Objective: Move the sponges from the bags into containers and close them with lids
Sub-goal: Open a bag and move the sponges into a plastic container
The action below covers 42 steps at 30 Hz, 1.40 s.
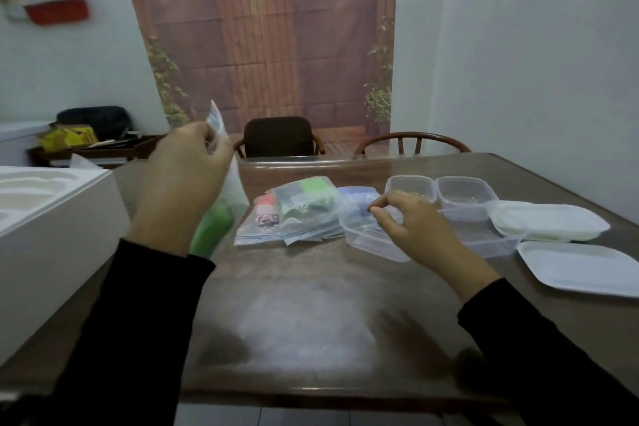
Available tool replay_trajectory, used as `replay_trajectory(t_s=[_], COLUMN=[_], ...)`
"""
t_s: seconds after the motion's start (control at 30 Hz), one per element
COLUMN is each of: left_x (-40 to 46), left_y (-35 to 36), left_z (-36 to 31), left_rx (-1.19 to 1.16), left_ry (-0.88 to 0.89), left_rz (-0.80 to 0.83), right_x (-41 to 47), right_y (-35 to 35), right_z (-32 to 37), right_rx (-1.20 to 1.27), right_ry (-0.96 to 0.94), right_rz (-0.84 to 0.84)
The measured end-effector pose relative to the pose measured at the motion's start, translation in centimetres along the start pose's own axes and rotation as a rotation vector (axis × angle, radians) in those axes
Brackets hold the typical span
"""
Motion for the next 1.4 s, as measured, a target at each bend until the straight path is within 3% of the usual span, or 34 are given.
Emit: replay_trajectory(t_s=[0.2, 0.37, 0.57, 0.7, 0.77, 1.0, 1.23, 1.4], left_x=[-6.9, -12.0, -12.3, -13.5, -13.9, -14.2, -14.3, -14.2], left_y=[11.0, 15.8, 17.5, 17.9, 17.9, 17.6, 17.4, 17.4], left_z=[-3.3, -4.5, -4.1, -3.2, -3.2, -3.4, -3.4, -3.6], left_rx=[-0.047, -0.205, -0.404, -0.694, -0.832, -1.02, -1.032, -1.019], left_ry=[0.011, -0.056, -0.139, -0.394, -0.485, -0.525, -0.523, -0.501], left_rz=[0.565, 0.774, 0.897, 0.95, 0.969, 1.044, 1.078, 1.038], right_x=[-2.0, -3.0, -4.2, -5.0, -5.3, -5.9, -5.9, -6.0], right_y=[3.1, 4.7, 5.8, 6.3, 6.5, 6.5, 6.4, 6.4], right_z=[0.9, -1.0, -2.4, -2.2, -2.1, -1.5, -0.6, -0.5], right_rx=[0.273, 0.259, 0.488, 0.592, 0.612, 0.501, 0.259, 0.259], right_ry=[0.144, 0.279, 0.547, 0.611, 0.614, 0.563, 0.398, 0.371], right_rz=[0.219, 0.321, 0.429, 0.477, 0.499, 0.525, 0.457, 0.464])
Point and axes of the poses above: each hand's wrist, its own x-axis towards the middle knuckle, its own y-axis out of the palm, z = x × y, the point moved 6 cm from there along x, towards the middle knuckle, and after that the axes turned 10 degrees about y, right-handed, at the moved point
